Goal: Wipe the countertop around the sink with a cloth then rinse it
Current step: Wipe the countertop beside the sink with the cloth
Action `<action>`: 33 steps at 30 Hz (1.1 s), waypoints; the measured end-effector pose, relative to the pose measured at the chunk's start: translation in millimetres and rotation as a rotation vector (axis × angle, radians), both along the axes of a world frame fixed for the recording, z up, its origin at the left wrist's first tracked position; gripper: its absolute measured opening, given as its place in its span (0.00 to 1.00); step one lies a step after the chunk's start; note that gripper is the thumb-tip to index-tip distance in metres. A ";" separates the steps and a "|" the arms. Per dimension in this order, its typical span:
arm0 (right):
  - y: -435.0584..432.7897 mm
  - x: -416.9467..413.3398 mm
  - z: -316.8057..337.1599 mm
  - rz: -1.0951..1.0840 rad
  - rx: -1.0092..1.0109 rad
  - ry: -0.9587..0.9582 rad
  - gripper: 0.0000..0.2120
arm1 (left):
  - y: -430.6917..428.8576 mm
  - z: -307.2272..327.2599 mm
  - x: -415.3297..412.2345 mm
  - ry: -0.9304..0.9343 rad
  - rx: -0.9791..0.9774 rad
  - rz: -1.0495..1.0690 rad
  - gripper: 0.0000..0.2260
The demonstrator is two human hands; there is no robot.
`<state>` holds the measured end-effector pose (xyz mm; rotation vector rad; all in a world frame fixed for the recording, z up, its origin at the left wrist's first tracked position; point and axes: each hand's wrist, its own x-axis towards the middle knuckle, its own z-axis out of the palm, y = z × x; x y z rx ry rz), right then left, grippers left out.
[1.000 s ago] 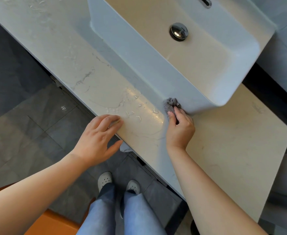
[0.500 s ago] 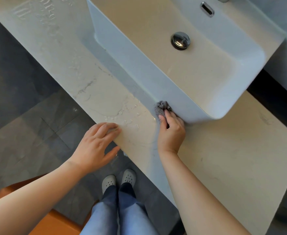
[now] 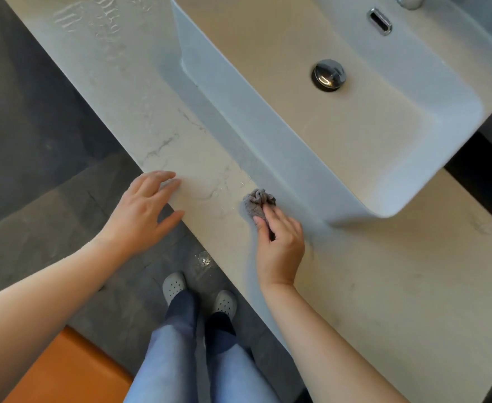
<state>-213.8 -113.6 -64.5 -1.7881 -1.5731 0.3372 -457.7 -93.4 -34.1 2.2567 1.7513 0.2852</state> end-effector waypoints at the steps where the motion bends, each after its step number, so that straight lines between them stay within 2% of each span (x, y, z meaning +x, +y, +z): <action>1: -3.3 -4.1 -0.6 0.013 0.008 -0.001 0.13 | 1.9 -0.9 -2.5 0.011 -0.018 0.002 0.27; 10: -47.1 -31.8 7.0 0.167 -0.084 0.076 0.13 | 5.5 -7.9 -9.6 0.045 -0.065 0.007 0.28; 16: -62.5 -40.2 30.1 0.262 -0.312 0.305 0.15 | 8.5 -5.4 -11.8 0.087 -0.084 -0.026 0.29; 18: -60.0 -34.3 38.9 0.214 -0.319 0.368 0.15 | 8.5 -5.3 -11.2 0.095 -0.099 -0.023 0.29; 20: -44.7 -20.6 44.9 0.073 -0.241 0.388 0.18 | 8.6 -5.1 -11.7 0.091 -0.105 -0.025 0.29; 24: 7.6 15.1 36.7 -0.142 -0.123 0.281 0.16 | 9.6 -4.5 -12.7 0.077 -0.098 -0.048 0.29; 29: 28.9 22.6 13.5 -0.182 -0.046 0.044 0.13 | 12.0 -4.0 -14.0 0.077 -0.093 -0.068 0.29; 33: 31.4 9.0 5.8 -0.264 0.009 0.044 0.12 | 13.8 -5.5 -16.0 0.065 -0.081 -0.083 0.28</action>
